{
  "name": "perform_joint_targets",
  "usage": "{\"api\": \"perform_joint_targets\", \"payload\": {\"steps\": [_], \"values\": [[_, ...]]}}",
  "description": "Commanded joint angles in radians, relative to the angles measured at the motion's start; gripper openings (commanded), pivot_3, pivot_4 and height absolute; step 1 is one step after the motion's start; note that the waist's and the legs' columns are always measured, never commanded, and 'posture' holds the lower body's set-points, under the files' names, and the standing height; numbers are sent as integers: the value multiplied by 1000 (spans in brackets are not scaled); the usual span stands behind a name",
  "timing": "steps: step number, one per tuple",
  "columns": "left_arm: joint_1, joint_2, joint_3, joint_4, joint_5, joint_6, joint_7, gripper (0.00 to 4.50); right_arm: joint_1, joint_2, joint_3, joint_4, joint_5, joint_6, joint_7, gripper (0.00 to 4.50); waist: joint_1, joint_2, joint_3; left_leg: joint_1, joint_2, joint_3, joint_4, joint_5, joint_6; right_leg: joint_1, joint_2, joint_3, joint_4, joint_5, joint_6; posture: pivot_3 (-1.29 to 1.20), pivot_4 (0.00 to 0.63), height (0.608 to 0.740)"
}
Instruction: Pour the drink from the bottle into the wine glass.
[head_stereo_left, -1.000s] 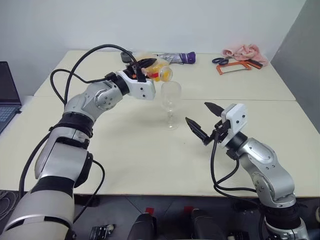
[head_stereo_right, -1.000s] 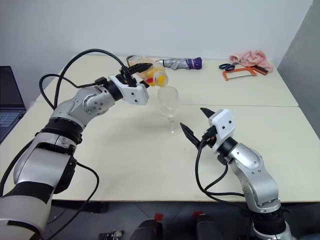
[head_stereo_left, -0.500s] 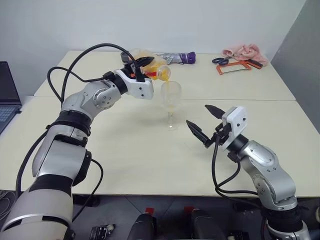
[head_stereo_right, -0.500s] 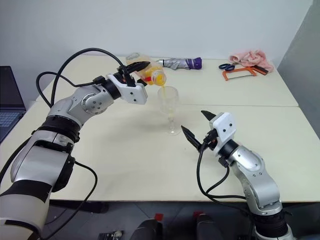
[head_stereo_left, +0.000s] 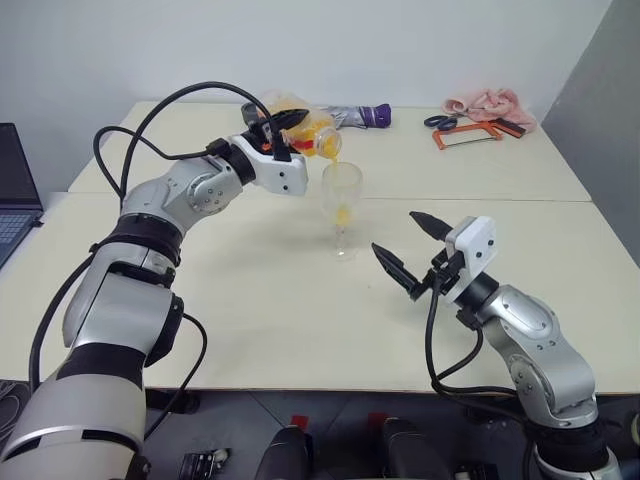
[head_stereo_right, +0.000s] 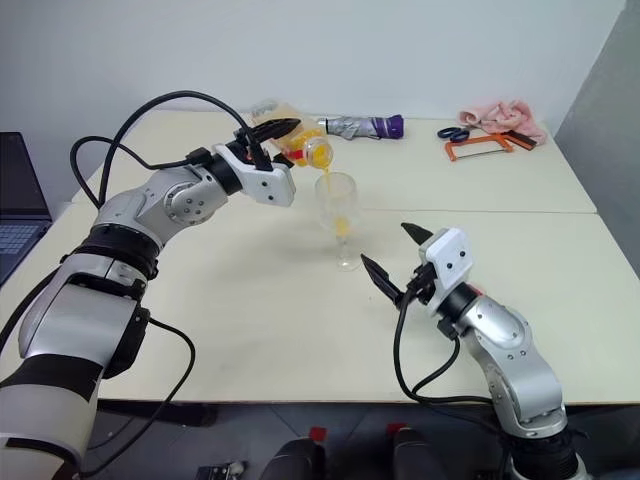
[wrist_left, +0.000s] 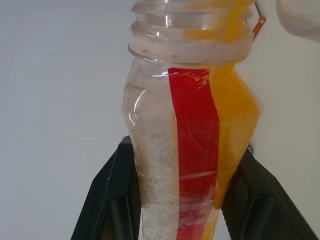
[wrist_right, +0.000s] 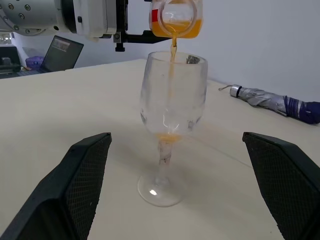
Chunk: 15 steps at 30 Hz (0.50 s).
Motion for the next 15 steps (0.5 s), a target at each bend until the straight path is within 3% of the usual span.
{"api": "perform_joint_targets", "payload": {"steps": [1, 15], "values": [[-51, 21, -2, -9, 5, -8, 36, 1681, 1, -1, -5, -46, 11, -9, 1, 4500, 0, 0, 0, 0, 0, 0, 0, 0, 0, 0, 0, 0, 0, 0, 0, 0, 150, 740], [-71, 26, -24, 0, 21, -12, 59, 1681, 18, 10, -3, -40, 5, -36, 1, 4500, 0, 0, 0, 0, 0, 0, 0, 0, 0, 0, 0, 0, 0, 0, 0, 0, 150, 740]]}}
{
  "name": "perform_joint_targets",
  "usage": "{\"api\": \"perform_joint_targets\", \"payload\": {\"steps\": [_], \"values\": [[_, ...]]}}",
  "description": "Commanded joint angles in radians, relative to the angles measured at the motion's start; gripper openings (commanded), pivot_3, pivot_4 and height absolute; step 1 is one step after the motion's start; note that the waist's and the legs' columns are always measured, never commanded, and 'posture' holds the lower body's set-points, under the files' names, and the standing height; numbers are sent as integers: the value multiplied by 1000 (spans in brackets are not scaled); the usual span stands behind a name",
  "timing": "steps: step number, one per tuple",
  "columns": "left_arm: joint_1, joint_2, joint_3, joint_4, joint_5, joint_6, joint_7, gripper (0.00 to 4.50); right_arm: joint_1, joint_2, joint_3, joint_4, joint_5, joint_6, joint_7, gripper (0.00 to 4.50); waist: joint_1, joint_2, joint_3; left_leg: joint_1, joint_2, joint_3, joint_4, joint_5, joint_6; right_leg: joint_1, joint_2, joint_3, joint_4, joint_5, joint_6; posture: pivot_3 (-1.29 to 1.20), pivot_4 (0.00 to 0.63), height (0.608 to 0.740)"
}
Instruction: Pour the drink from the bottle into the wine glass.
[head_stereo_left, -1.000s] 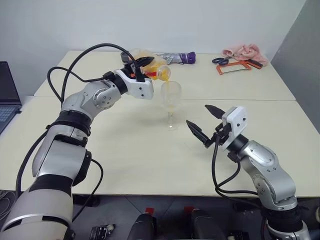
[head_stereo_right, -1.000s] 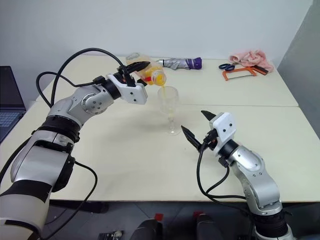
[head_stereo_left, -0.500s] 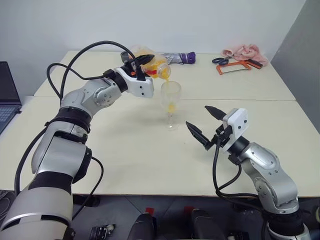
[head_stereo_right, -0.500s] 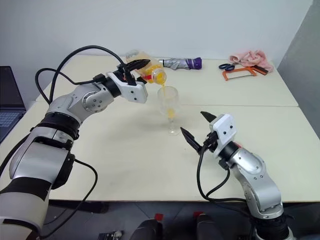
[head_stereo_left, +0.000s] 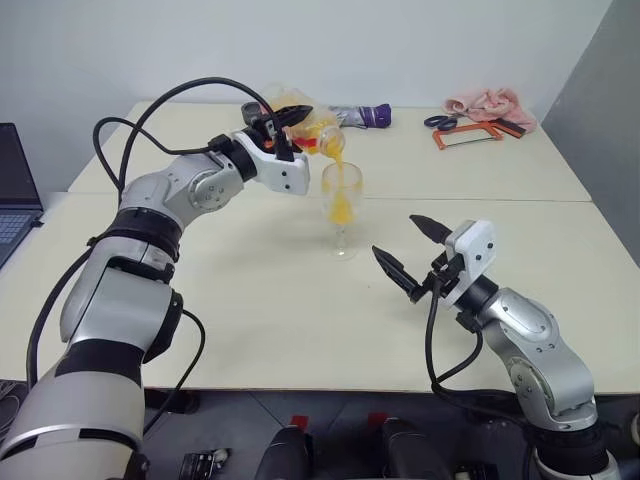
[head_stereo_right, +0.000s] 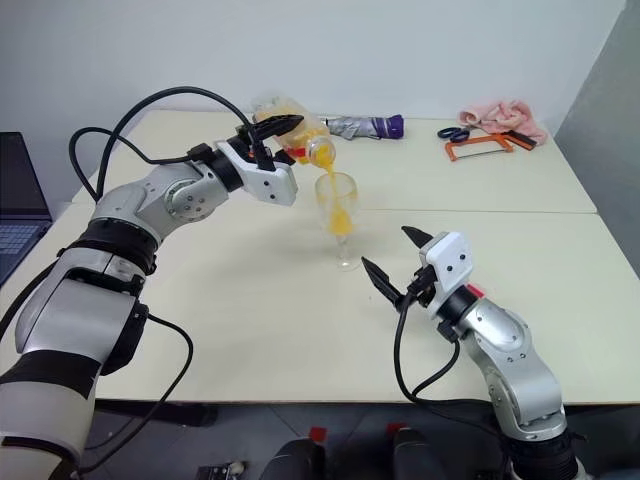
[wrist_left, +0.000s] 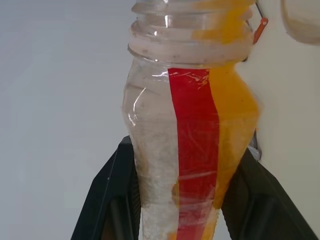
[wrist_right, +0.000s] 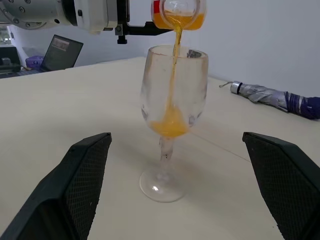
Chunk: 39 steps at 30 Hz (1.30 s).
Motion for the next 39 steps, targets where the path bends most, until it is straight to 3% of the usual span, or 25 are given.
{"api": "perform_joint_targets", "payload": {"steps": [1, 39], "values": [[-41, 21, 6, -4, -4, -7, 28, 1681, -1, 5, -3, -40, 6, -31, 1, 4500, 0, 0, 0, 0, 0, 0, 0, 0, 0, 0, 0, 0, 0, 0, 0, 0, 150, 740], [-62, 40, -29, 16, 35, 1, 78, 1681, -11, 10, 2, -37, 13, -26, 9, 4500, 0, 0, 0, 0, 0, 0, 0, 0, 0, 0, 0, 0, 0, 0, 0, 0, 150, 740]]}}
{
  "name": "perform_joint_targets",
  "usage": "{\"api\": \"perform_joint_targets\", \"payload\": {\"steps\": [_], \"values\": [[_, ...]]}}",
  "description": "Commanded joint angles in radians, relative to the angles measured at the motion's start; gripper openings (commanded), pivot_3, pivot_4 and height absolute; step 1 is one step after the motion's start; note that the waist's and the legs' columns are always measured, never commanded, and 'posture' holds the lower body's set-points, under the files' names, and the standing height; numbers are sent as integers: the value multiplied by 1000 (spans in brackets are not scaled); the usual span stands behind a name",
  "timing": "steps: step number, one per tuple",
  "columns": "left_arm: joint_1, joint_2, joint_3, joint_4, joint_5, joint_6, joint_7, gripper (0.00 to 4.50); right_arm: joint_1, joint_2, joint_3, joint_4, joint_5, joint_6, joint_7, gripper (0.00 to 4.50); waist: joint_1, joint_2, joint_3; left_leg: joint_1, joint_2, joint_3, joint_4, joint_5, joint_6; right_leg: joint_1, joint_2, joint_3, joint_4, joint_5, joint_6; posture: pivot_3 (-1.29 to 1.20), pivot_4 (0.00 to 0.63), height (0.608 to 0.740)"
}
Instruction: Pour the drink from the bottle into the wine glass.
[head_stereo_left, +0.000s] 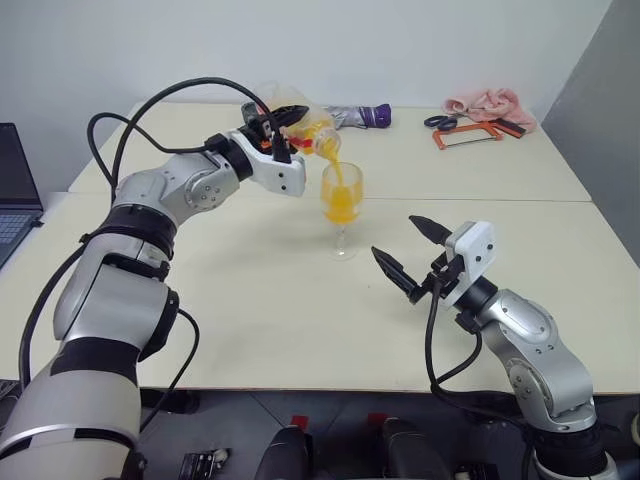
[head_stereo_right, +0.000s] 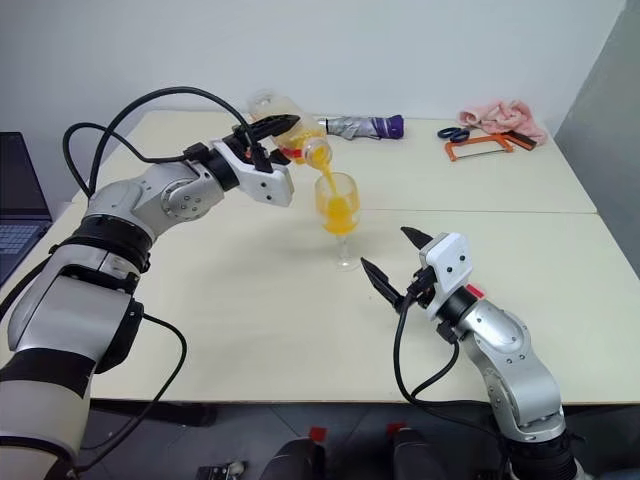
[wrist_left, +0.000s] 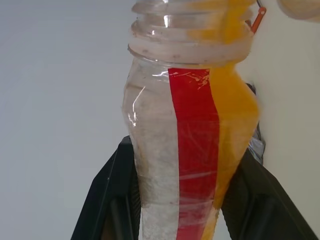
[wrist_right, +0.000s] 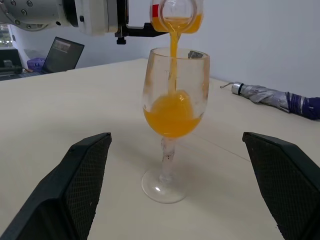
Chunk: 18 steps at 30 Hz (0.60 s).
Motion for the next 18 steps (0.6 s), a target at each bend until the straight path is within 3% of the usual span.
{"api": "perform_joint_targets", "payload": {"steps": [1, 18], "values": [[-48, 20, 10, -6, -5, -1, 28, 1681, -12, 4, 1, -37, 13, -22, 6, 4500, 0, 0, 0, 0, 0, 0, 0, 0, 0, 0, 0, 0, 0, 0, 0, 0, 150, 740], [-51, 20, 5, -2, -3, -2, 35, 1681, -8, 3, 6, -41, 14, -20, 5, 4500, 0, 0, 0, 0, 0, 0, 0, 2, -3, 0, 0, 0, 0, 0, 0, 0, 150, 740]]}}
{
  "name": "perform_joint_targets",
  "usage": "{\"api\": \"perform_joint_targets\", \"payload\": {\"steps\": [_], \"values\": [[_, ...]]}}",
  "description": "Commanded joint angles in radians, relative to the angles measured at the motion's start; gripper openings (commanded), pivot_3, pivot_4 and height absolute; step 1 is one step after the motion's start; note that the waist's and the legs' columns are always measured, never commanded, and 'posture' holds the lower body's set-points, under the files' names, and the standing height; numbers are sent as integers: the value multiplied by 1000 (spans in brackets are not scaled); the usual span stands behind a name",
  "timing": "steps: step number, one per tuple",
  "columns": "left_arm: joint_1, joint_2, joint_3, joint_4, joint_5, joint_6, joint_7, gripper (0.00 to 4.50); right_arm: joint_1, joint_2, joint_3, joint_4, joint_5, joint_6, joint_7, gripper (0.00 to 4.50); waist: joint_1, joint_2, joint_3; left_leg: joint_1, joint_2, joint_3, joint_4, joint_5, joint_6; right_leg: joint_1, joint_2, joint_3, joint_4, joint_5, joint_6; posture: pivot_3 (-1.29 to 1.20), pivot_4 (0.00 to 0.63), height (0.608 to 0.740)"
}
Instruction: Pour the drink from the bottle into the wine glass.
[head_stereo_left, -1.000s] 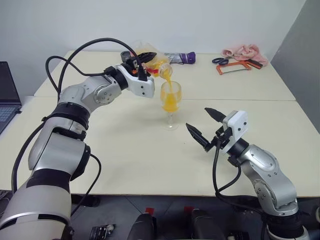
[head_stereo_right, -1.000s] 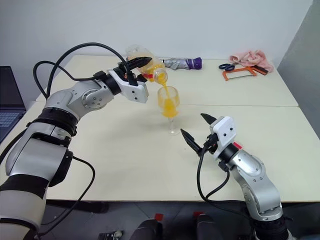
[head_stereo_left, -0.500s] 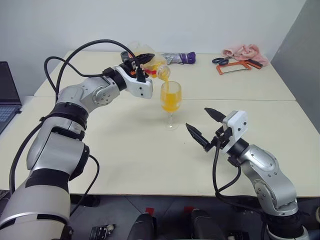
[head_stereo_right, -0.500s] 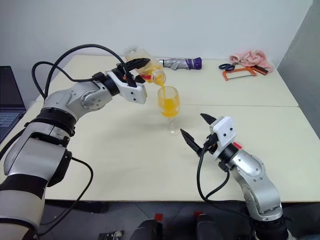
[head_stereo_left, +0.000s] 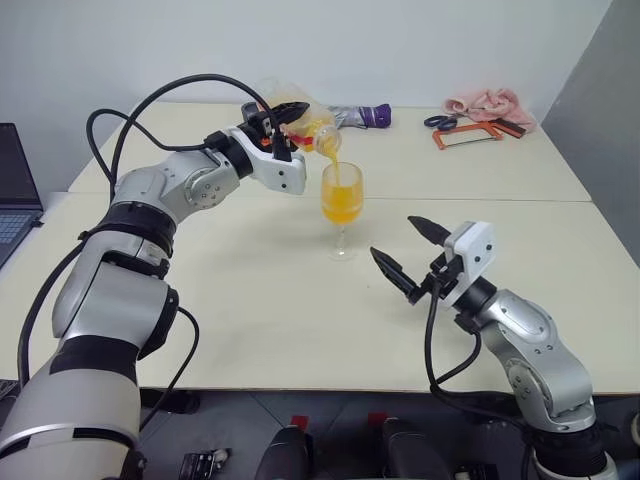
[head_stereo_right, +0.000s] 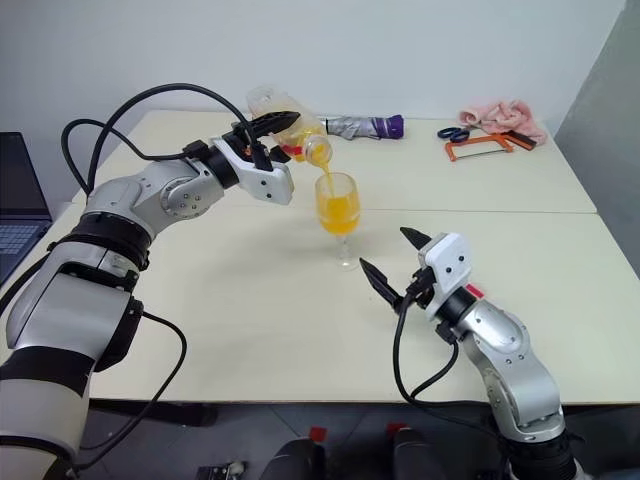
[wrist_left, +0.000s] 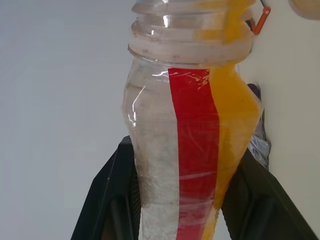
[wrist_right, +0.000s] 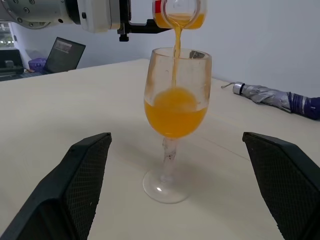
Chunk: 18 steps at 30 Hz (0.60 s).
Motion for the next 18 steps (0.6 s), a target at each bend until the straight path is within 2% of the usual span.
{"api": "perform_joint_targets", "payload": {"steps": [1, 18], "values": [[-39, 19, 7, -4, -5, -2, 23, 1681, -8, 3, 0, -41, 12, -20, 5, 4500, 0, 0, 0, 0, 0, 0, 0, 0, 0, 0, 0, 0, 0, 0, 0, 0, 150, 740], [-42, 16, 2, 2, -1, -3, 31, 1681, -7, 2, 5, -41, 13, -18, 6, 4500, 0, 0, 0, 0, 0, 0, 0, 0, 0, 0, 0, 0, 0, 0, 0, 0, 150, 740]]}}
